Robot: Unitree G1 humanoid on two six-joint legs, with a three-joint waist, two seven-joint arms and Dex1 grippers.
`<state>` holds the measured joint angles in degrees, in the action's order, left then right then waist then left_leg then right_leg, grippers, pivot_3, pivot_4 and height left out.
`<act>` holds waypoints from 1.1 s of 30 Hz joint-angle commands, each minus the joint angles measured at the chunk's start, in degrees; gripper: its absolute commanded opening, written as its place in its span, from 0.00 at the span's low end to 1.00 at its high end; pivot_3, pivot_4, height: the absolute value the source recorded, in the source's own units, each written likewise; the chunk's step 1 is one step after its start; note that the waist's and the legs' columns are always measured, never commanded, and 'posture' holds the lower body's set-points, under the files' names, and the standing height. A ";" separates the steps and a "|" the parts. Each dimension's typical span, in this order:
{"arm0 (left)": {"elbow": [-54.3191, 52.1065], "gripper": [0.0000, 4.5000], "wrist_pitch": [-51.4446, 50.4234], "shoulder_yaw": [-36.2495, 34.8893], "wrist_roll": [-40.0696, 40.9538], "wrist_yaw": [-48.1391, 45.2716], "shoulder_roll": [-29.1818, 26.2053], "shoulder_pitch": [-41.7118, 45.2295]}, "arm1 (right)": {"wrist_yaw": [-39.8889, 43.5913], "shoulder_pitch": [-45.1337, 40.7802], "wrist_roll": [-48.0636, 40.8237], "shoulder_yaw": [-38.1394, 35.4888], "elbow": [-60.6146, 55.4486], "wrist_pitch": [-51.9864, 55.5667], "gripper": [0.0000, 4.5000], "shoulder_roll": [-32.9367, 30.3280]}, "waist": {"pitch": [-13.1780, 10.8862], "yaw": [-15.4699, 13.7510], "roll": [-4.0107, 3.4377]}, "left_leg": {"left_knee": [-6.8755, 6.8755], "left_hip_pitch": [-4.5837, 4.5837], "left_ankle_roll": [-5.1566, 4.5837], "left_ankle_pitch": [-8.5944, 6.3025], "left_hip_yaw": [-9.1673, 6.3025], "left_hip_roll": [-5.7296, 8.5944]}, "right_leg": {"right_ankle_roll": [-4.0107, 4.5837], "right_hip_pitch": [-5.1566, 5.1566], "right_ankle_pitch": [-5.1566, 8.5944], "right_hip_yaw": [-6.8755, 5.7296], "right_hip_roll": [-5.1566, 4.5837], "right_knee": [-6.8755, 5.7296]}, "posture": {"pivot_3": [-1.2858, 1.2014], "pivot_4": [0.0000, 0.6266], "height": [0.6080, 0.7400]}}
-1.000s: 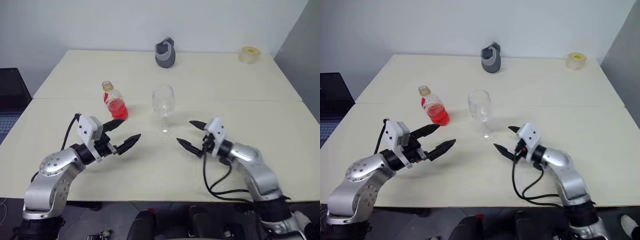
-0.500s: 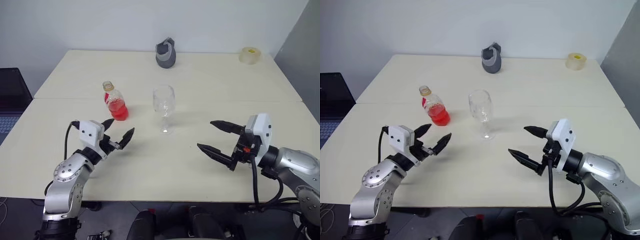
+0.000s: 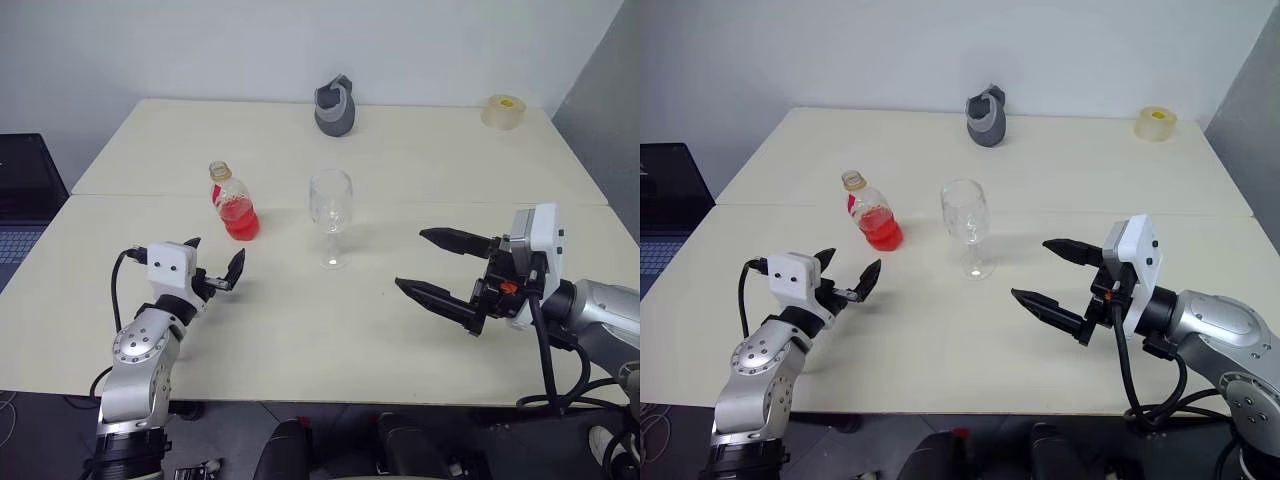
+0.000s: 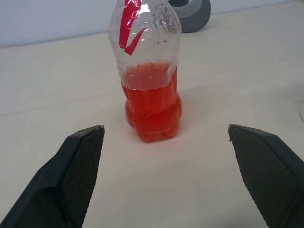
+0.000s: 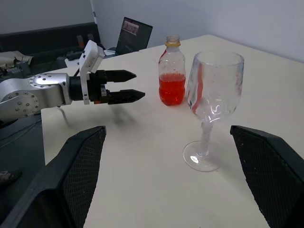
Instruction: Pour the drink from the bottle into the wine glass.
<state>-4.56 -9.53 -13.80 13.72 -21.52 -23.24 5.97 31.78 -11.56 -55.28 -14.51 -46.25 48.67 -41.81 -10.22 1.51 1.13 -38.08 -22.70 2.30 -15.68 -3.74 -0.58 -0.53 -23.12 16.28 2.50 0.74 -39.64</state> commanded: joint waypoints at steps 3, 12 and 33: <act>4.37 1.00 4.18 0.15 -0.91 -1.30 -0.54 2.55 | -1.47 -0.08 -1.57 -1.12 -2.66 -1.68 0.99 -1.35 | 0.00 -0.02 0.00 | 0.00 0.00 0.00 0.00 0.01 0.00 | 0.00 0.00 0.00 0.01 0.00 0.00 | 0.52 0.24 1.00; 14.71 1.00 6.18 1.16 -1.92 -3.02 -1.22 10.05 | -2.30 0.07 -2.68 -0.39 -3.46 -2.28 0.99 -2.59 | 0.00 -0.03 0.01 | -0.01 -0.02 0.00 0.00 0.00 0.01 | 0.00 0.00 0.00 -0.03 0.00 0.00 | 0.52 0.24 1.00; 36.62 1.00 11.25 4.48 -4.43 -4.50 0.24 28.36 | -3.24 0.03 -2.03 2.87 -4.20 -4.37 0.99 -2.88 | 0.01 -0.04 0.03 | -0.06 -0.10 0.01 0.01 -0.06 0.03 | -0.01 -0.02 -0.01 -0.10 0.00 0.00 | 0.52 0.24 1.00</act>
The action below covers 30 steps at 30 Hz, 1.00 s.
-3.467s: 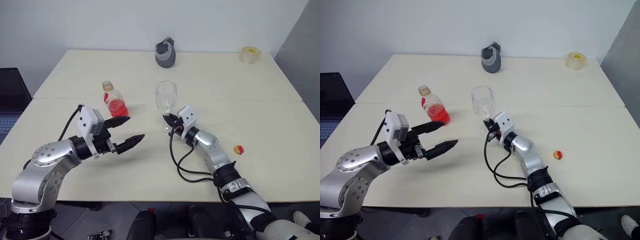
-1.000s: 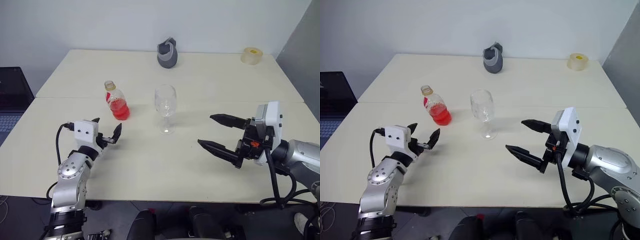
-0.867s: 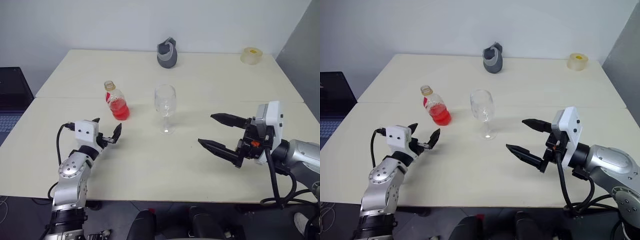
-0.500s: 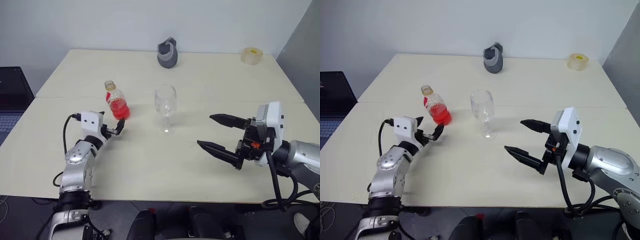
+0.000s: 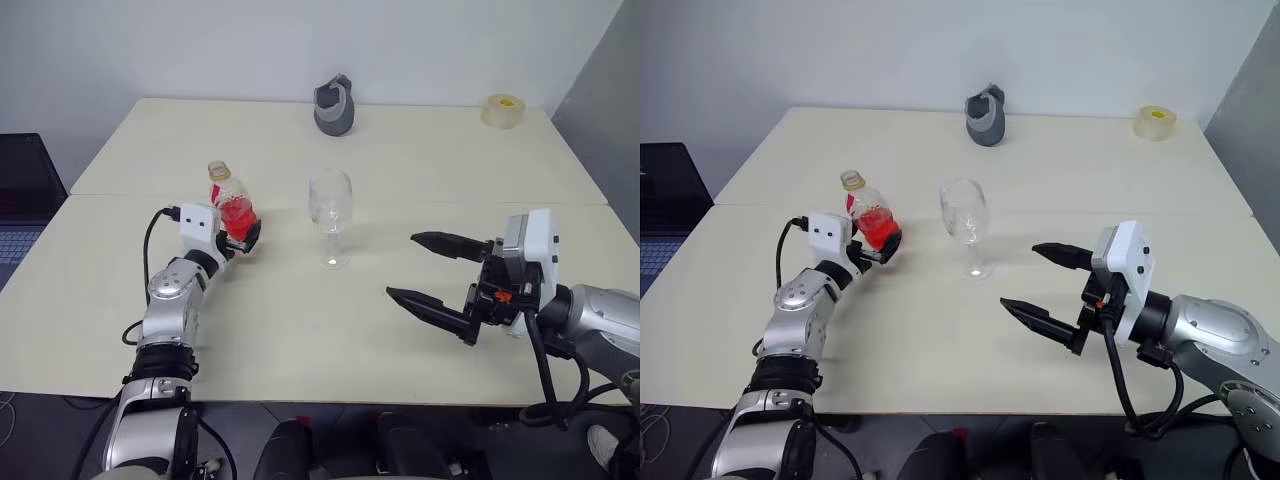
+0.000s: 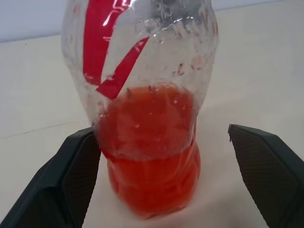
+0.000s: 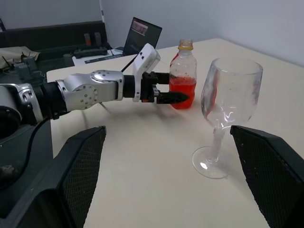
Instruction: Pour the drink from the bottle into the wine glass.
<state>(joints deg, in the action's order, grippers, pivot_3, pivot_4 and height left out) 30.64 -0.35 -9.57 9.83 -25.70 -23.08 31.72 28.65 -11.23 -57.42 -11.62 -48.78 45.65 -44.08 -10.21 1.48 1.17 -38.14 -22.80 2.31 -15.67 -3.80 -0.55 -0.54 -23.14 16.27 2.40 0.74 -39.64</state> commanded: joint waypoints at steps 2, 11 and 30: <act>3.40 1.00 2.41 0.28 -0.39 -0.62 0.10 4.03 | -0.07 -0.26 0.22 0.23 -1.68 -1.54 0.99 -0.66 | 0.00 -0.01 0.00 | -0.01 -0.02 0.00 0.00 0.00 0.01 | 0.00 0.00 0.00 -0.02 0.00 0.00 | 0.52 0.24 1.00; 11.22 1.00 3.89 -0.46 0.13 -1.35 0.08 8.53 | -0.33 -0.35 0.69 1.20 -1.69 -2.07 0.99 -0.51 | 0.01 0.02 0.01 | -0.02 -0.02 0.00 0.00 0.01 0.02 | 0.00 0.00 0.00 -0.06 0.00 -0.01 | 0.52 0.24 1.00; 24.21 0.86 8.97 -0.39 -0.28 -1.84 0.27 15.97 | -2.04 -2.86 1.50 4.34 -0.86 -2.52 1.00 0.71 | 0.00 0.04 0.02 | -0.02 -0.02 0.00 0.00 0.01 0.03 | 0.00 -0.02 0.00 -0.09 0.00 -0.03 | 0.52 0.24 1.00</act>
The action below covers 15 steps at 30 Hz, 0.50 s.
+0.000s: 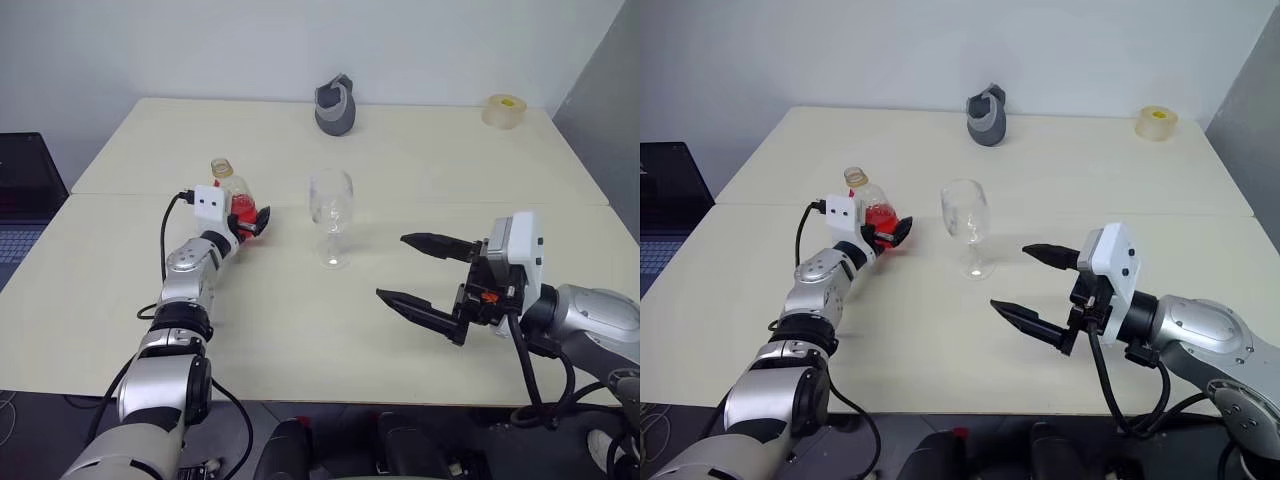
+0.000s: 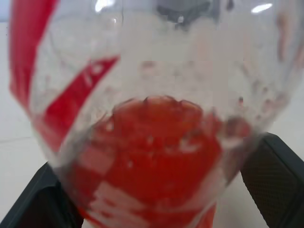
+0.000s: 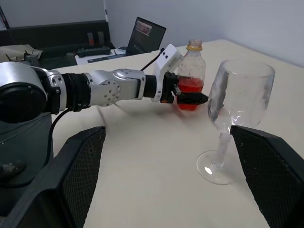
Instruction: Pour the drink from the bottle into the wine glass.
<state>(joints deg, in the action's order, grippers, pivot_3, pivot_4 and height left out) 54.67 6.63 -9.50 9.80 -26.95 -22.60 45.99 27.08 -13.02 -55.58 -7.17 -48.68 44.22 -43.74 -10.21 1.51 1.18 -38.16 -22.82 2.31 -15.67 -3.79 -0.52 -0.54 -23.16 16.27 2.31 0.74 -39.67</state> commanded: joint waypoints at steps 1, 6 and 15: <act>0.42 0.79 2.23 -0.47 -0.23 -0.73 -0.24 1.77 | -0.59 -1.28 -0.39 -0.06 -0.91 -1.02 1.00 0.43 | 0.00 0.00 0.00 | 0.00 -0.01 0.00 0.00 0.00 0.00 | 0.00 0.00 0.00 0.00 0.00 0.00 | 0.52 0.24 1.00; 0.43 0.50 2.83 -0.56 0.06 -1.82 -0.48 1.39 | -1.23 -2.23 -0.76 0.27 -0.78 -0.71 1.00 0.67 | 0.00 0.00 0.00 | -0.01 0.00 0.00 0.00 -0.01 0.00 | 0.00 -0.01 0.00 0.00 0.00 -0.01 | 0.52 0.24 1.00; -11.97 0.26 0.41 1.24 -0.09 -4.35 -0.48 -2.40 | -3.12 -5.97 -0.72 1.59 0.15 -0.50 1.00 2.17 | -0.01 0.02 0.01 | -0.02 -0.03 0.00 0.00 -0.07 -0.02 | 0.00 -0.03 0.00 0.04 -0.01 -0.02 | 0.52 0.24 1.00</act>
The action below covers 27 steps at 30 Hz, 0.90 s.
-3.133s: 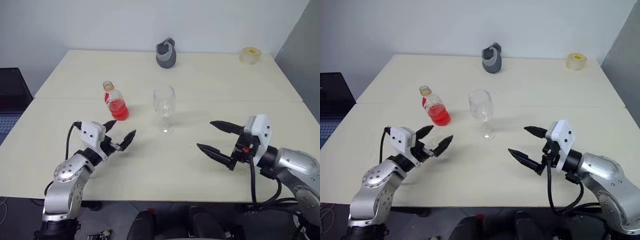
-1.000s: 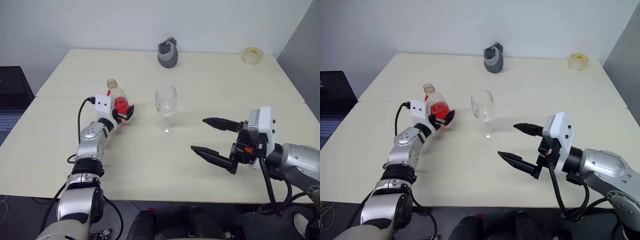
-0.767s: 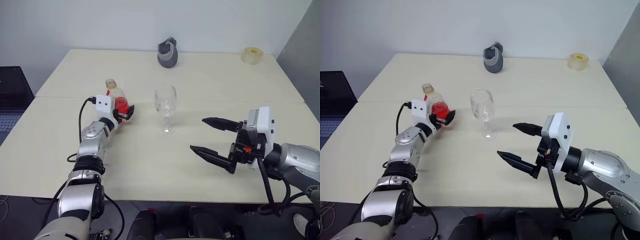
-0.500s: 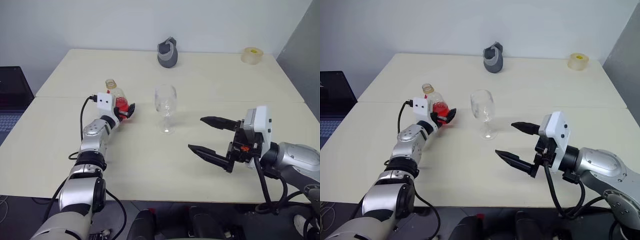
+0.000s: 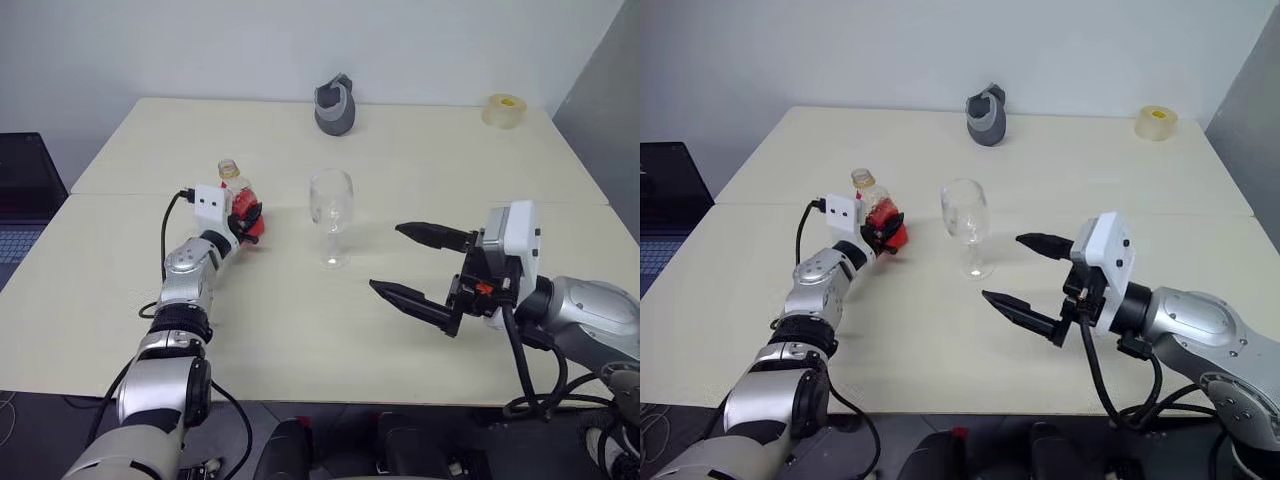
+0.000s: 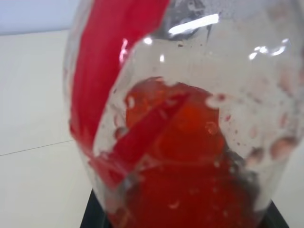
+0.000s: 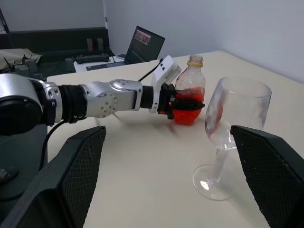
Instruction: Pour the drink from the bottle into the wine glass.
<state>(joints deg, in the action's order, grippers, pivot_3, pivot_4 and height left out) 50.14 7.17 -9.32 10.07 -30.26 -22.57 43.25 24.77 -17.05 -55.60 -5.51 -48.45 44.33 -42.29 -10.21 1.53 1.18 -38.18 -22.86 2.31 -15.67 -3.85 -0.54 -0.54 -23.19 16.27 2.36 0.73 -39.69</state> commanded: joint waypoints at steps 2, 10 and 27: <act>-10.86 0.25 -0.79 2.18 -1.13 -1.41 -0.59 0.35 | -0.88 -2.86 -0.23 0.52 0.41 -0.66 1.00 1.15 | -0.01 -0.01 0.02 | -0.02 -0.03 0.00 0.00 -0.05 0.01 | 0.00 0.00 0.00 -0.02 0.00 -0.02 | 0.52 0.24 1.00; -15.64 0.25 2.76 8.05 -7.65 -3.26 -3.09 5.18 | -0.59 -5.24 3.46 3.72 2.30 -1.84 1.00 3.48 | -0.01 0.00 0.01 | -0.08 -0.05 0.00 0.00 -0.06 0.03 | 0.00 0.00 0.00 -0.02 0.01 -0.04 | 0.52 0.24 1.00; -0.71 0.24 26.22 16.63 -24.11 3.58 -8.66 15.49 | -5.11 -6.52 15.29 9.50 5.09 -3.23 1.00 12.03 | -0.01 0.09 0.01 | -0.03 -0.04 -0.01 0.00 -0.02 0.03 | 0.00 -0.06 0.00 -0.04 0.02 -0.06 | 0.52 0.24 1.00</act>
<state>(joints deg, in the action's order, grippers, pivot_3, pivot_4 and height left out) 49.13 30.12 7.03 -12.51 -28.99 -30.31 56.15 20.52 -22.22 -41.61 3.42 -43.00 42.38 -30.89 -10.22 1.62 1.20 -38.21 -22.89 2.30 -15.67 -3.86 -0.50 -0.54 -23.24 16.27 2.31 0.75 -39.77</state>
